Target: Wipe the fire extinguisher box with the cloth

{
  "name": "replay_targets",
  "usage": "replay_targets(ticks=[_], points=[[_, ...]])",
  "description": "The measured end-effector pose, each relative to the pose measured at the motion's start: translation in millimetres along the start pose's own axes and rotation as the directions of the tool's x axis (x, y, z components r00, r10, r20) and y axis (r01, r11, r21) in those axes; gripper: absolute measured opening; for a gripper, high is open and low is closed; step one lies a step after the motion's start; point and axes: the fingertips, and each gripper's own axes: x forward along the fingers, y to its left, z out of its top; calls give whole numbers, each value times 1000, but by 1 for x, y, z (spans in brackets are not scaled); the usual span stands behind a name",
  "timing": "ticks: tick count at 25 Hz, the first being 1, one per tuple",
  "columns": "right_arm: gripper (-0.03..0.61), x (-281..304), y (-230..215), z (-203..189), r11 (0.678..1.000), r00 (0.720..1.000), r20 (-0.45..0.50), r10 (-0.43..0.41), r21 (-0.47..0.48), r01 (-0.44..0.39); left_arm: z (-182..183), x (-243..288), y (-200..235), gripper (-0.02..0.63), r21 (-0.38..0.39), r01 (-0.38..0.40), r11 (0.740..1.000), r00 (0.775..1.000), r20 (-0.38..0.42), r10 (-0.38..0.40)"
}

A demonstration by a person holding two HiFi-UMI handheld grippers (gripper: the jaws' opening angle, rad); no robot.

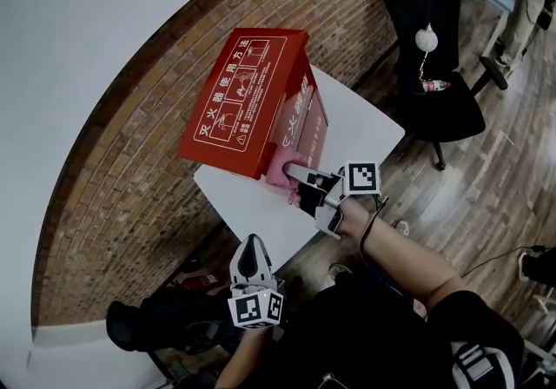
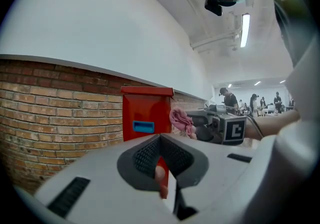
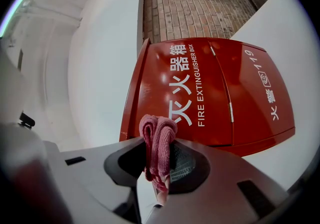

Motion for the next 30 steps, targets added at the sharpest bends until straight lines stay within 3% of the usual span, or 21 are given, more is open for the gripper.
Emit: replay_targets(ticks=[11, 30], points=[[106, -6, -27, 1, 1000, 1000, 12, -7, 4, 7, -13, 0, 3, 28, 17, 13, 1000, 999, -33, -13], [107, -21, -88, -5, 993, 994, 16, -108, 42, 107, -29, 7, -1, 28, 11, 26, 1000, 997, -74, -25]])
